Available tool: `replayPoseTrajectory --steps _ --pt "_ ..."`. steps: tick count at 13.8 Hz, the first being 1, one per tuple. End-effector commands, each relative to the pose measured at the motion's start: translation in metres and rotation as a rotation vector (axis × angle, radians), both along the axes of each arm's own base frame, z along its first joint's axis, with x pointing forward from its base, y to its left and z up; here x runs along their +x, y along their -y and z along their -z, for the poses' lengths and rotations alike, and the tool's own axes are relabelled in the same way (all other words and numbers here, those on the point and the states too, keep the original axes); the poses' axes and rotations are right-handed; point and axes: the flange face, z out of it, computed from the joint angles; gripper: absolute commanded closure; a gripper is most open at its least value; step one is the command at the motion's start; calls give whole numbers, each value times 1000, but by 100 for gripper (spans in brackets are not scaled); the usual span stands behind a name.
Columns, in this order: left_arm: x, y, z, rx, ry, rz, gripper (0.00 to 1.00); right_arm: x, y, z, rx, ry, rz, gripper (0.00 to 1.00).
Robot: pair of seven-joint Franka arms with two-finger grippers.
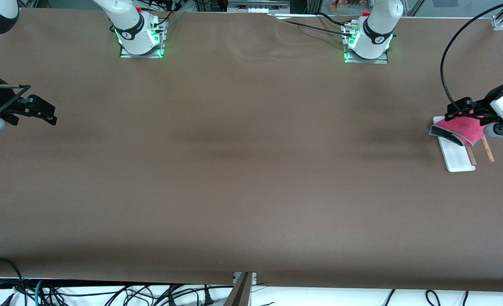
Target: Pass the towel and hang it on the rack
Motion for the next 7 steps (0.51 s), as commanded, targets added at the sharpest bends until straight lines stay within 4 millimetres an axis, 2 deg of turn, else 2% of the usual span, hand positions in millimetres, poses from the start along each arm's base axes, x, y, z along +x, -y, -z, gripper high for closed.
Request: replayPoseTrajectory --steps 1,7 --pt "-6 4 -3 -5 3 -72 0 4 0 -5 15 9 -11 0" --pt "-6 -3 -3 -5 4 -72 0 4 1 -4 15 7 -9 0"
